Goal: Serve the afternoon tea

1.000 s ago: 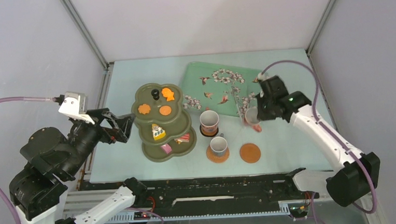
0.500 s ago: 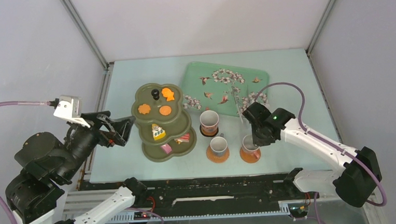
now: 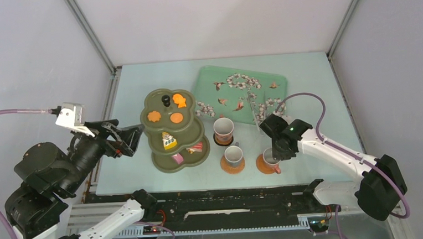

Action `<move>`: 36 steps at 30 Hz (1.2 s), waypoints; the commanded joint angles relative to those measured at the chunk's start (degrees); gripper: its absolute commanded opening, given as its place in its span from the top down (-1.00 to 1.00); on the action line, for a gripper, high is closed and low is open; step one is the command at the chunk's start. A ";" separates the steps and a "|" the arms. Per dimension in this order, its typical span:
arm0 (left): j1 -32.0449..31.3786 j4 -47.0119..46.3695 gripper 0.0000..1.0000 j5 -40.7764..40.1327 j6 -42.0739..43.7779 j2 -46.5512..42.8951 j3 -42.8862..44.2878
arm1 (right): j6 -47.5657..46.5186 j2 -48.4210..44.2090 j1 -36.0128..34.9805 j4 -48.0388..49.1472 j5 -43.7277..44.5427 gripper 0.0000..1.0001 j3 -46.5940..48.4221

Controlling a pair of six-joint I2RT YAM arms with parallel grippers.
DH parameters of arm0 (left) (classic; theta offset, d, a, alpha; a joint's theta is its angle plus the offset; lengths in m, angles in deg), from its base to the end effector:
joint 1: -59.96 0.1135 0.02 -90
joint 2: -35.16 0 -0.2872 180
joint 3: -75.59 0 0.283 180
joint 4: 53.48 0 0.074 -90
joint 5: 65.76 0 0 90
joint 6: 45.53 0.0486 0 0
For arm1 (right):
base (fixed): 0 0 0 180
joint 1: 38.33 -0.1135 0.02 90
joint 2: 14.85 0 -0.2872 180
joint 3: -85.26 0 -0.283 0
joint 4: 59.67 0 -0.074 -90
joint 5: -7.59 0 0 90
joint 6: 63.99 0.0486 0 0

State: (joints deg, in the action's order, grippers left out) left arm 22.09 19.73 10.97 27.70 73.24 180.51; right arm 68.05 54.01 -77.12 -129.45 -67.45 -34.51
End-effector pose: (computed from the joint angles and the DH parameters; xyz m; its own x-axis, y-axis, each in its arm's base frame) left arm 0.0272 -0.0070 0.5374 -0.2043 -0.1969 -0.9589 0.3744 0.8894 -0.2624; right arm 0.1797 0.1284 0.2204 -0.9453 0.0702 -0.3186 0.0918 0.9943 -0.0533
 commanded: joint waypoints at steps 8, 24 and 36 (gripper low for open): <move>-0.19 -0.47 -0.97 0.70 -2.01 0.28 0.79 | 1.40 -2.13 -0.78 3.65 0.42 1.00 -0.44; -0.20 -0.29 -0.97 0.73 -2.38 0.59 1.18 | 0.56 0.74 -1.25 5.61 0.30 0.98 -1.11; -0.19 -0.09 -0.97 1.07 -2.16 1.21 1.98 | 1.15 -3.72 -1.30 2.77 -0.79 0.17 -0.21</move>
State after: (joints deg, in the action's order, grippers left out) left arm 22.09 19.75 11.16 25.90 73.24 180.56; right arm 68.27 53.66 -78.12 -125.87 -68.43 -35.89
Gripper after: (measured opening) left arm 0.985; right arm 0.352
